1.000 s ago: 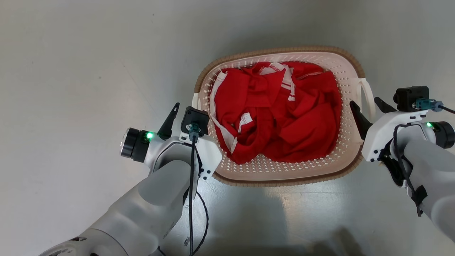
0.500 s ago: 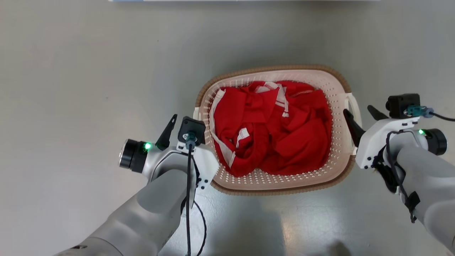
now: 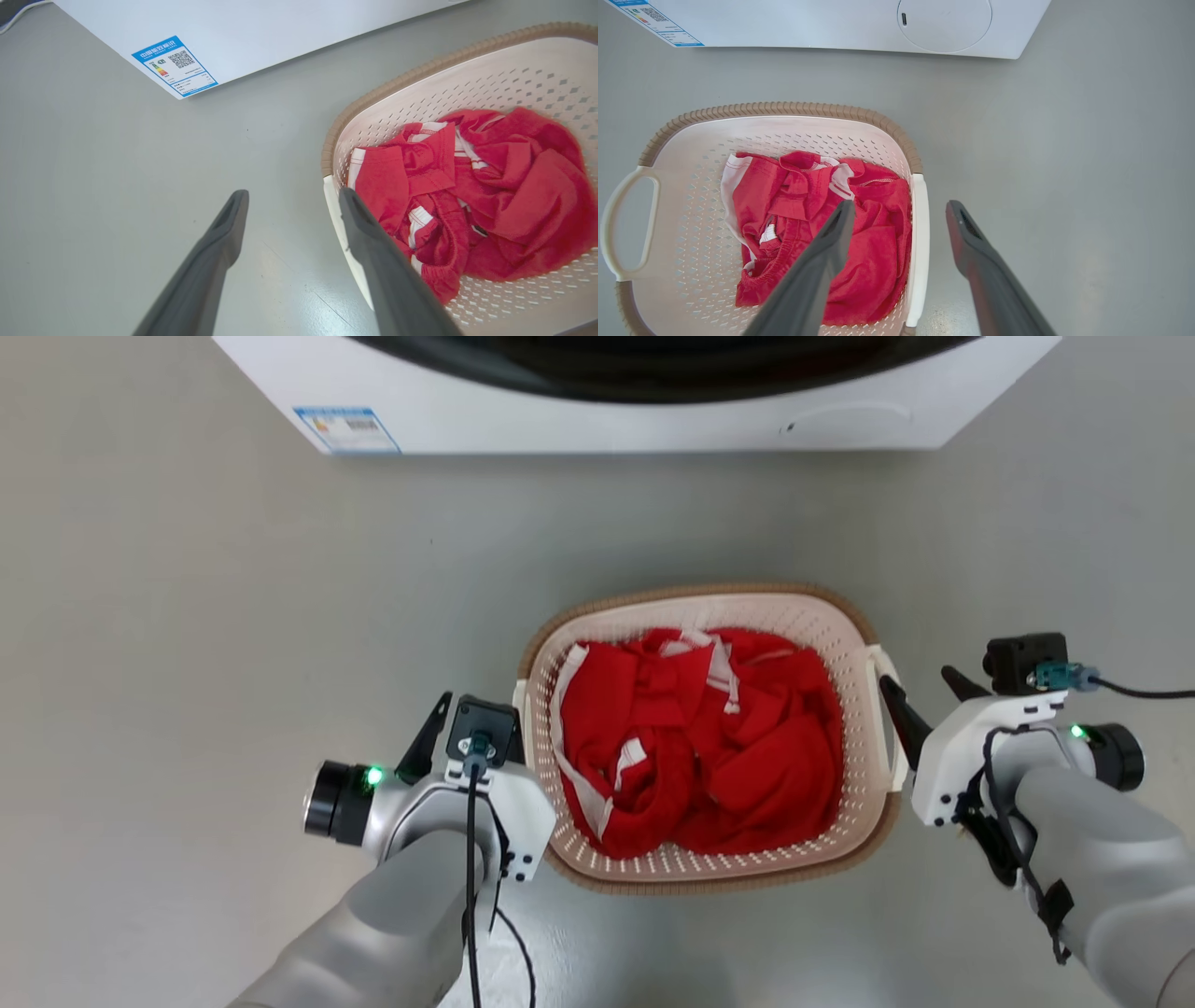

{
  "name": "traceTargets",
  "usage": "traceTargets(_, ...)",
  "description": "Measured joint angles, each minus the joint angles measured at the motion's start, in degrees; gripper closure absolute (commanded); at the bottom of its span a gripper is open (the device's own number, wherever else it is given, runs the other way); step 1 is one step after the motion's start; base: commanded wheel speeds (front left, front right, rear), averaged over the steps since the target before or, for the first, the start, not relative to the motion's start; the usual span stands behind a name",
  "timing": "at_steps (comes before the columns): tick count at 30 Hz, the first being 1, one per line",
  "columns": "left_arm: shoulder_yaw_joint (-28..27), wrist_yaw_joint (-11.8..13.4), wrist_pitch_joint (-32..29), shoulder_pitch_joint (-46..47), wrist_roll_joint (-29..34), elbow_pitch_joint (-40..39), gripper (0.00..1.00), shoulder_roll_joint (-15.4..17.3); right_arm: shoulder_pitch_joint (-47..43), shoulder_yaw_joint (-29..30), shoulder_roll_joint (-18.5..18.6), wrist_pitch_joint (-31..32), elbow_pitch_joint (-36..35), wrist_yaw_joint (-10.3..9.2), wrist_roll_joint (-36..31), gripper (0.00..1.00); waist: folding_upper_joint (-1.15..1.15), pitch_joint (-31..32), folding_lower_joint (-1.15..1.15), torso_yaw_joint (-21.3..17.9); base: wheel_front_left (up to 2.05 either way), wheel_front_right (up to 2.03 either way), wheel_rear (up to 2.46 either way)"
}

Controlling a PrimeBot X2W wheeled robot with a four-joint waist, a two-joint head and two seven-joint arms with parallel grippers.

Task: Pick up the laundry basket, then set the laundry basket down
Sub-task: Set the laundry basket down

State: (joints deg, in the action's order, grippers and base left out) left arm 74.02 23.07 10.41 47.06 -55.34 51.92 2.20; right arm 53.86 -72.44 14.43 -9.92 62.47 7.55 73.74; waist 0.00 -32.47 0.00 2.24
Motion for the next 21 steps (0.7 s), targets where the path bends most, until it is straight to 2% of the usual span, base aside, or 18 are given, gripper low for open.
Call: traceTargets(21, -0.29, -4.0, 3.61, -7.27, -5.25, 5.31, 0.0, 0.0, -6.5, -0.3, -4.52, 0.05, 4.02, 0.0, 1.04, 0.0, 0.0, 14.99, 0.0, -0.33, 0.0, 0.0, 0.0)
